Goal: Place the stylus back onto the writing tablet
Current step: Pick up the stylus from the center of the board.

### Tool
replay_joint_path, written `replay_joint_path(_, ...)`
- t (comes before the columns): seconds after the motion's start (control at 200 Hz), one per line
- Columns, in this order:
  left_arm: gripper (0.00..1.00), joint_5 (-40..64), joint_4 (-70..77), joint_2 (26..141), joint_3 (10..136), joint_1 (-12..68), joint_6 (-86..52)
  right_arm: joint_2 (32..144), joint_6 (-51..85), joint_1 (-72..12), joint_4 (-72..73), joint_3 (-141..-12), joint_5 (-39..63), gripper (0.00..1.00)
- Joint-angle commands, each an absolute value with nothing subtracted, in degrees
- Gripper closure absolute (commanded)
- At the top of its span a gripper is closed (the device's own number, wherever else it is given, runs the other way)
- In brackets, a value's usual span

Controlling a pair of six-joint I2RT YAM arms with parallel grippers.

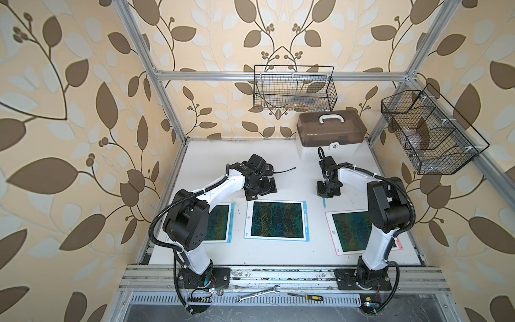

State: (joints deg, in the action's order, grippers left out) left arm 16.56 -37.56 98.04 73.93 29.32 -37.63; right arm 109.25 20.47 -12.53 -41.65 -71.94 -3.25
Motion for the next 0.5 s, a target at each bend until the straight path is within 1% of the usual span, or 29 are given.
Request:
replay_joint_path(0.0, 0.01, 17.5, -37.6, 97.9, 74.0, 29.8, -37.1, 108.1, 21.2, -13.4, -43.5, -70.7, -2.5, 0.93)
replay_joint_path(0.495, 0.01, 17.4, -37.5, 98.0, 74.0, 29.7, -37.2, 107.2, 21.8, -15.2, -43.8, -70.6, -2.7, 0.93)
